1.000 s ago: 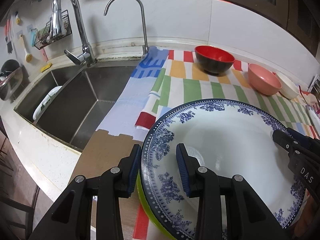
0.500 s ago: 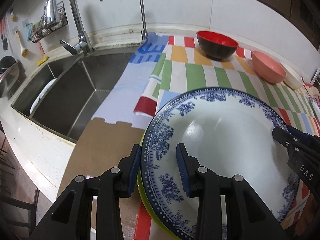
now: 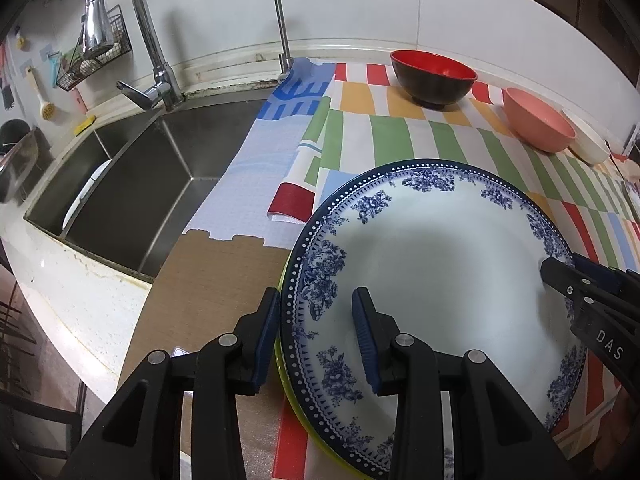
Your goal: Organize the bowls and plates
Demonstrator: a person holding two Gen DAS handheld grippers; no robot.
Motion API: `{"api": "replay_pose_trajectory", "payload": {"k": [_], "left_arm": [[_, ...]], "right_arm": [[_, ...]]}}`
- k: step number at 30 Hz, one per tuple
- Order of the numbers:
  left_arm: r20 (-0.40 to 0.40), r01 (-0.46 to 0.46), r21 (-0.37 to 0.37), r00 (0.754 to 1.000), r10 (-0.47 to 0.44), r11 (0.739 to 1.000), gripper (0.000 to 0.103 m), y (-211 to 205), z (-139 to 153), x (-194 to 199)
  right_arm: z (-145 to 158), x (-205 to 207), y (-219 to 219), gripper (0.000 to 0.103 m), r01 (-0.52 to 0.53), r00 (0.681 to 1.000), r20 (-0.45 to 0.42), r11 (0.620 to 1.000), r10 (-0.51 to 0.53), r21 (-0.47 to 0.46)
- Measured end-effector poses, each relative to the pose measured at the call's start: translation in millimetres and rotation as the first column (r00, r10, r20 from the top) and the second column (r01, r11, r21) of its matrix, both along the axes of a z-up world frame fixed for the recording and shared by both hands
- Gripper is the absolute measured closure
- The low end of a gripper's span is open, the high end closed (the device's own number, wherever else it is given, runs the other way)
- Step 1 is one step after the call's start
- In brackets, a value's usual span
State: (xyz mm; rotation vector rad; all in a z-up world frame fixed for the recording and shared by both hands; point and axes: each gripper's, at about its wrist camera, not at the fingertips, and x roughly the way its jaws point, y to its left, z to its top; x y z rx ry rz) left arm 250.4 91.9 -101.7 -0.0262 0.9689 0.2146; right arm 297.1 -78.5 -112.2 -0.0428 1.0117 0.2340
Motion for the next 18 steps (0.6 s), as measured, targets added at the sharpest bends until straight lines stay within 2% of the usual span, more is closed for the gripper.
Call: {"api": "replay_pose_trajectory", "payload": {"k": [3,4,7,18], "left_arm": [[0.001,-0.002,0.006,1.000,0.002,1.000,0.062,1.7,0.8,-0.6],[0.003,-0.006,0.007,1.000,0.006,1.000,0.058,2.8,1.3,-1.1],[0.023,-0.007,0.017,1.000,0.007,1.000,0.051,4.2,6.2,-3.0],[0.119,0.083,0.009,0.989,-0.083,0.997,0.027,-9.9,46.0,-5.1]], "right_arm": [[0.3,-1.6,2.5,0.066,-0.011,1.000,0.004,1.000,0.011,-0.016],[0.5,-1.7,2.3,0.066,-0.009,1.000,0.002,1.000,0.009,-0.016],[3.9,-2.9,0.8,0.054,0.007,1.000,0.010,1.000,-0.007,-0.009],[33.3,-14.1,-13.2,0.054,0.052,0.995,0.082,0.998,-0.054,0.029]]}}
